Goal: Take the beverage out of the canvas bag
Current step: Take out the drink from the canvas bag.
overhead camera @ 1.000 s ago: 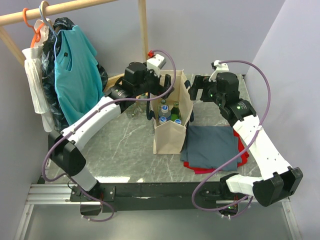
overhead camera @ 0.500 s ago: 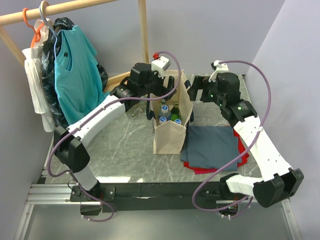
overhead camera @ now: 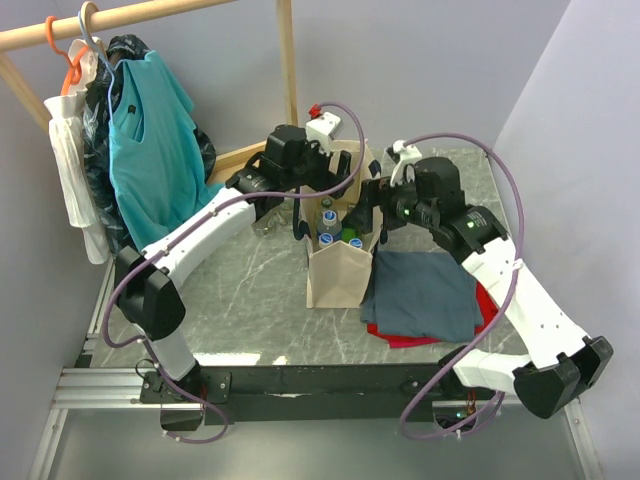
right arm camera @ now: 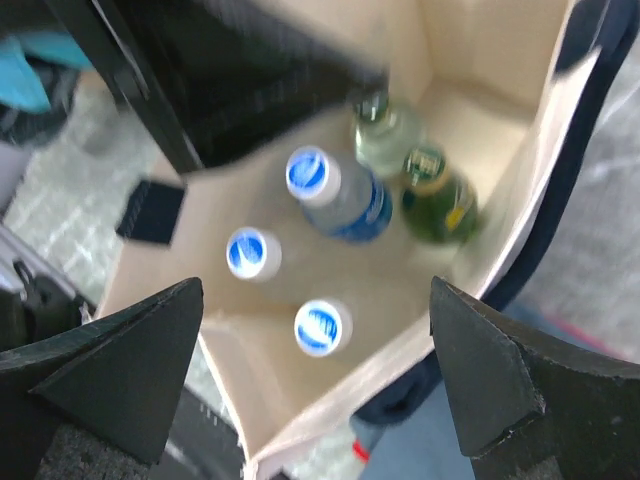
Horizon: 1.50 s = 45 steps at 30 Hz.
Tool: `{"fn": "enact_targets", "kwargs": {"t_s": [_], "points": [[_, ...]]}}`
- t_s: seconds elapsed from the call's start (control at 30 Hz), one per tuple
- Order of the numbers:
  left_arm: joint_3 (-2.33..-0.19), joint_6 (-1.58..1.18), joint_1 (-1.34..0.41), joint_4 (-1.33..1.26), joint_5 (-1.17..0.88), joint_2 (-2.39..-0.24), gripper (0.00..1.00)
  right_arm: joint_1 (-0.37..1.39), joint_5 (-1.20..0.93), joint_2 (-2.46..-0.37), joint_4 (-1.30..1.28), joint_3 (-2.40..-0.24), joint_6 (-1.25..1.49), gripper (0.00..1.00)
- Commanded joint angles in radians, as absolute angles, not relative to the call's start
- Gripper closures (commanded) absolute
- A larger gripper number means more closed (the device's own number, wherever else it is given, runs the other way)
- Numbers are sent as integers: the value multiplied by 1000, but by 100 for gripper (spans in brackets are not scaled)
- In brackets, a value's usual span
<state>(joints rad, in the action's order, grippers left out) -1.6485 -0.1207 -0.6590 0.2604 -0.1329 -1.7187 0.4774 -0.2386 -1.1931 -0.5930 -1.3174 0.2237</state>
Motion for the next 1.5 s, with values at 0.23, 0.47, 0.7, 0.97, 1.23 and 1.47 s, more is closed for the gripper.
{"fn": "enact_targets", "kwargs": {"t_s": [0.23, 0.47, 0.7, 0.97, 1.23, 1.47], "points": [[-1721, -138, -664, 245, -90, -1723, 7, 589, -131, -1137, -748, -1207, 270, 0], [-1718, -135, -664, 241, -94, -1723, 7, 673, -130, -1088, -793, -1167, 282, 0], [-1729, -135, -664, 235, -101, -1736, 7, 726, -91, -1017, -718, -1181, 258, 0], [-1712, -140, -664, 225, -97, -1723, 7, 727, -197, -1114, -644, -1289, 212, 0], [-1712, -137, -664, 221, -94, -1730, 7, 755, -357, -1167, -632, -1292, 207, 0], [-1718, -135, -664, 222, -84, -1740, 7, 807, -443, -1115, -670, -1290, 157, 0]]}}
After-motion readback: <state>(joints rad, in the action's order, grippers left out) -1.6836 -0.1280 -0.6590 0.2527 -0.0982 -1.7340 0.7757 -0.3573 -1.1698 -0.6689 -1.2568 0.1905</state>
